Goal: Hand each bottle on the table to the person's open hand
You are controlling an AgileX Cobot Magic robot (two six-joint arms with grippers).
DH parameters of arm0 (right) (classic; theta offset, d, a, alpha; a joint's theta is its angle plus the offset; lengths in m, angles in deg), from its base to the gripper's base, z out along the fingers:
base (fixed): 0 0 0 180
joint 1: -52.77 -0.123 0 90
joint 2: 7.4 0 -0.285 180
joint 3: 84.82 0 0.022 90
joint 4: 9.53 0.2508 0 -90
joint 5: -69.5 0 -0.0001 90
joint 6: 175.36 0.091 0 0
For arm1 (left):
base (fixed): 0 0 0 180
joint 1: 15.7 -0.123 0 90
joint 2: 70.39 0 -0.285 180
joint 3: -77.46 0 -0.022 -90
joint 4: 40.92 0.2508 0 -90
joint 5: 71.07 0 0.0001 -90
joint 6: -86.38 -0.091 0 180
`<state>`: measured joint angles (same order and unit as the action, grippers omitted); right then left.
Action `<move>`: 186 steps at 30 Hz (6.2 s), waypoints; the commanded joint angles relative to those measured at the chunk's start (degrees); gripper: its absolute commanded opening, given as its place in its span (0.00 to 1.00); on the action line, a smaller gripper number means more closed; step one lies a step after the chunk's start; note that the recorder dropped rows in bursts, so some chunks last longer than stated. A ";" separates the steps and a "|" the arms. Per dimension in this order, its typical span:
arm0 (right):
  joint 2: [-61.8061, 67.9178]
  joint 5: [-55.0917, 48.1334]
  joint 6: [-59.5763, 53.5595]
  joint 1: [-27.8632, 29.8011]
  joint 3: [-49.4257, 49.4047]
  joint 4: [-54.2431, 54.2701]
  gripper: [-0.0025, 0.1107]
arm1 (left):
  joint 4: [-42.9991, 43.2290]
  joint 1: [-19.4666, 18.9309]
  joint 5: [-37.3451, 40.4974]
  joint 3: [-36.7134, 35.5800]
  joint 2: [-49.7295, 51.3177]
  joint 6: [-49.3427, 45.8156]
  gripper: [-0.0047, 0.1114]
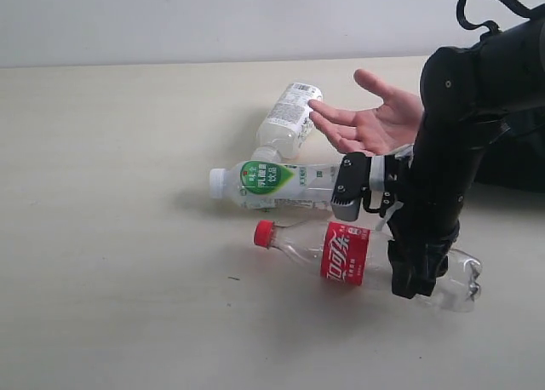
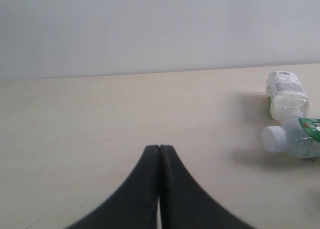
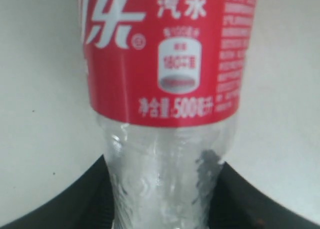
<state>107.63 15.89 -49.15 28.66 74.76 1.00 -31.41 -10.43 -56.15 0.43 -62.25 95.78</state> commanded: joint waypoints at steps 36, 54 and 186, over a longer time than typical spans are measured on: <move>-47.78 20.36 56.98 -0.21 0.42 -11.91 0.02 | 0.26 -0.10 -0.35 -0.19 -0.36 -0.08 0.04; -11.31 -11.63 62.89 -0.21 21.97 -16.31 0.02 | 0.26 -0.10 -0.35 -0.19 -0.36 -0.08 0.04; -107.25 23.83 46.56 -0.21 -39.32 -11.42 0.02 | 0.28 -0.10 -0.22 -0.19 -0.36 -0.08 0.04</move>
<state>0.59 38.91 -2.53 28.66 35.79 -11.98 -31.41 -10.43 -56.15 0.43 -62.25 95.78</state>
